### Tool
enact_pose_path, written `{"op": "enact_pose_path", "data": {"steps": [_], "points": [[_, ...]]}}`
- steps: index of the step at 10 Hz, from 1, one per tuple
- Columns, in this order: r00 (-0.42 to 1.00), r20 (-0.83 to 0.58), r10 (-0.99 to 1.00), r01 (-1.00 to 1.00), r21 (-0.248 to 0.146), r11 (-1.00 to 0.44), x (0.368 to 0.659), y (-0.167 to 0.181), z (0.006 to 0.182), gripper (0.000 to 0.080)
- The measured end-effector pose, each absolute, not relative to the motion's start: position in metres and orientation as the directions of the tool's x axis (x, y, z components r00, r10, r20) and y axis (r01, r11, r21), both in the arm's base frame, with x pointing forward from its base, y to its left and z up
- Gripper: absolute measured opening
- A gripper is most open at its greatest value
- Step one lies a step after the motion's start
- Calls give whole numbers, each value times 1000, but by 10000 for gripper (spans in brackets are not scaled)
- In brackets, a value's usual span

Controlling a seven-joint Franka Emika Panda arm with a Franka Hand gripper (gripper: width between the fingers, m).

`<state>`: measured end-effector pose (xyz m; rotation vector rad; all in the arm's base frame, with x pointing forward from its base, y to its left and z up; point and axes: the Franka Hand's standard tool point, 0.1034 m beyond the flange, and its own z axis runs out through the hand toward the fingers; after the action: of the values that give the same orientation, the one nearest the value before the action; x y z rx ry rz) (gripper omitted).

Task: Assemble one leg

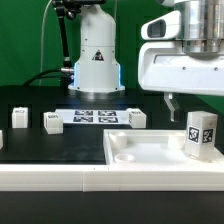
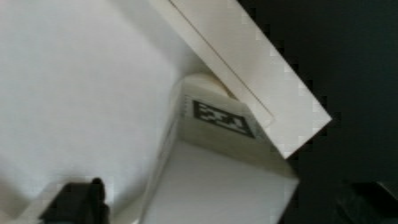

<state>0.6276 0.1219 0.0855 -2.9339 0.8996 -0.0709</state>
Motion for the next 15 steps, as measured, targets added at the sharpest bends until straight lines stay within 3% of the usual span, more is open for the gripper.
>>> {"op": "enact_pose_path", "data": {"steps": [4, 9, 11, 13, 14, 15], "points": [[983, 51, -177, -174, -62, -983, 626, 124, 81, 649], [966, 59, 253, 254, -11, -967, 624, 122, 79, 649], [961, 60, 269, 270, -9, -963, 624, 121, 79, 649], [961, 60, 269, 270, -9, -963, 624, 121, 79, 376], [961, 60, 269, 270, -9, -963, 624, 121, 79, 289], [964, 60, 258, 259, -11, -966, 624, 121, 79, 289]]}}
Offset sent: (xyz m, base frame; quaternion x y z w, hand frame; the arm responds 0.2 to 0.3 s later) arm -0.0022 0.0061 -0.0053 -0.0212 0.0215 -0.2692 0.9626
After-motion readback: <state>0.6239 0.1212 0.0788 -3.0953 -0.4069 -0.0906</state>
